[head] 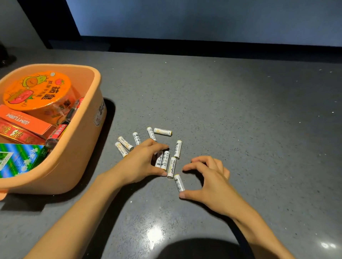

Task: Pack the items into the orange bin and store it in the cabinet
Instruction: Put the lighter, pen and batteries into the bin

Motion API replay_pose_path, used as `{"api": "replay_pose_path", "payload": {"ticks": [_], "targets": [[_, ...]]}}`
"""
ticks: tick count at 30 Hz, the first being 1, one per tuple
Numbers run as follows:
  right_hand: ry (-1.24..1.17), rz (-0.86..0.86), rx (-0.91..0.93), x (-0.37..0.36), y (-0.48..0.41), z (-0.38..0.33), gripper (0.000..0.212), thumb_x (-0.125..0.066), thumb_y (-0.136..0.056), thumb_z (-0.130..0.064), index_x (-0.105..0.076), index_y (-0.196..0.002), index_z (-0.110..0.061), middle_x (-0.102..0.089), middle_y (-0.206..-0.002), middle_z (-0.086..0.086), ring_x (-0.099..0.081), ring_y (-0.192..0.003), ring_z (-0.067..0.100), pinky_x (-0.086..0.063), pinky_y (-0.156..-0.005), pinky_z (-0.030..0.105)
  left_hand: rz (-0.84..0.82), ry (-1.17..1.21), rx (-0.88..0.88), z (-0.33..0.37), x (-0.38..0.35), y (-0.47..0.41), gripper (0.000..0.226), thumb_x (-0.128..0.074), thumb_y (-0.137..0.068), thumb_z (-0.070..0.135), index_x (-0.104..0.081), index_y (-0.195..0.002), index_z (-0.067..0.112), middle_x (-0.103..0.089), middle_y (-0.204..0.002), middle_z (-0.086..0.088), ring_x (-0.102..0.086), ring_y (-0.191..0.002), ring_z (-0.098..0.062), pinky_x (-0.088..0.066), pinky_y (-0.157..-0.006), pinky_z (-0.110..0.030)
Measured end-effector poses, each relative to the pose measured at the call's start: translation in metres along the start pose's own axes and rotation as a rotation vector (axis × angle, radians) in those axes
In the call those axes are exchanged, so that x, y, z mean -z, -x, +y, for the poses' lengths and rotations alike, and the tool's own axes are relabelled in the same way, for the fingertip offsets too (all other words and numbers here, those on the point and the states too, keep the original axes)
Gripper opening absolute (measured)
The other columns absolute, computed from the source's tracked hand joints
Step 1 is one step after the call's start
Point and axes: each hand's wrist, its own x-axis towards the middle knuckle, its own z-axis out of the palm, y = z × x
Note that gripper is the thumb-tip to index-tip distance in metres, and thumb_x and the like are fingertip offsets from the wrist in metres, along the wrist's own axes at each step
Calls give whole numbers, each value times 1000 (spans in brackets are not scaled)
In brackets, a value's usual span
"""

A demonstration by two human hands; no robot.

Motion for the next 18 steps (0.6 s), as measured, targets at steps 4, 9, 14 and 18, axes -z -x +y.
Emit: {"api": "replay_pose_path", "payload": {"ticks": [4,9,14,18], "targets": [[72,-8,45,-9,-3,3,64,-56,-49,-79,-55,-105,-47,-32,-117,-21,-18,-116,2,-5,-91,20,-21,0,-14,-1,0,-2,64,-80,-67,27,-53,-125,18,-45,-107,0,-44,-88,-9,-31,-74,-7],[110,156,-19,-10,-14,3,70,-47,-52,-84,-58,-105,-40,-36,-109,-18,-26,-110,7,-10,-81,20,-67,8,-36,-1,3,1,59,-81,-65,26,-55,-118,19,-44,-107,3,-45,-92,-9,-33,-78,-12],[-50,28,26,-8,-25,-7,78,-68,-60,-64,-49,-128,-31,-38,-102,-13,-38,-97,2,-27,-83,15,-83,5,-78,-1,2,2,67,-80,-67,27,-51,-126,17,-44,-108,1,-42,-92,-8,-27,-76,1],[-185,-13,84,-11,-32,-16,75,-81,-63,-37,-49,-130,-23,-38,-95,-17,-43,-83,-13,-34,-75,2,-76,17,-92,0,2,3,66,-79,-67,29,-52,-126,16,-44,-103,1,-41,-88,-8,-28,-74,0]]}}
